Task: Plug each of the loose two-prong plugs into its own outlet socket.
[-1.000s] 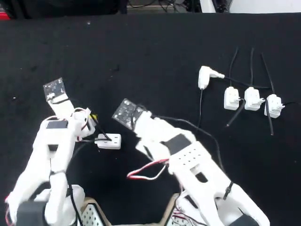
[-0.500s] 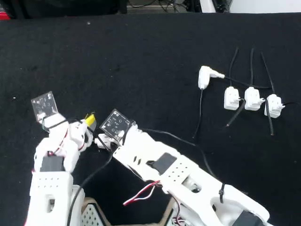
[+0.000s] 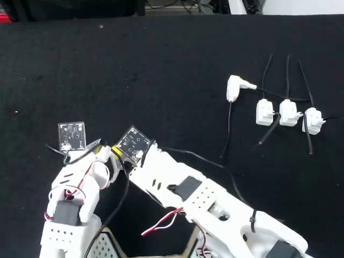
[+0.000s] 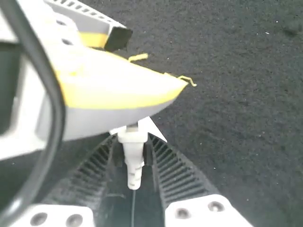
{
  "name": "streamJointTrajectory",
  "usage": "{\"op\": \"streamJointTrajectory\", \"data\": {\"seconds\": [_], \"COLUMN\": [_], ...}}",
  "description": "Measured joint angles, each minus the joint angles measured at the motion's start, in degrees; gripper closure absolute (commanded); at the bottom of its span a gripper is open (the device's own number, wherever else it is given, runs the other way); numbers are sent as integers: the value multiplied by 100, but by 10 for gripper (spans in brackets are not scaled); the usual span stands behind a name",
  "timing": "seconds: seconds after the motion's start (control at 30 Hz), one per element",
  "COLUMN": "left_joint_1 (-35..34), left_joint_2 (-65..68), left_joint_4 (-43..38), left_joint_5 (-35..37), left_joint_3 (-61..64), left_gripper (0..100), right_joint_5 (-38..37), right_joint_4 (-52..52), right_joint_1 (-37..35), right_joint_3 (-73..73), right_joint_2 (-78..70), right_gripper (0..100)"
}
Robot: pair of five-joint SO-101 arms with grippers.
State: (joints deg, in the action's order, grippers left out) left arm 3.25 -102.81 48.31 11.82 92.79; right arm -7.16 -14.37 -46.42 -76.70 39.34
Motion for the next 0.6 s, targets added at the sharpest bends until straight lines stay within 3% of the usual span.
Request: {"op": "streamJointTrajectory", "data": {"seconds": [0.37, 0.6], "left_joint_1": [0, 0], "left_joint_2": [-88, -149], "left_joint_4": [9, 114], "left_joint_5": [-132, -352], "left_joint_3": [18, 9], "left_gripper": [755, 755], "right_joint_5": [0, -229], "right_joint_4": [-26, -932], "right_joint_1": [0, 26], "right_joint_3": [0, -18], "right_joint_2": [158, 1240], "right_gripper": [988, 988]}}
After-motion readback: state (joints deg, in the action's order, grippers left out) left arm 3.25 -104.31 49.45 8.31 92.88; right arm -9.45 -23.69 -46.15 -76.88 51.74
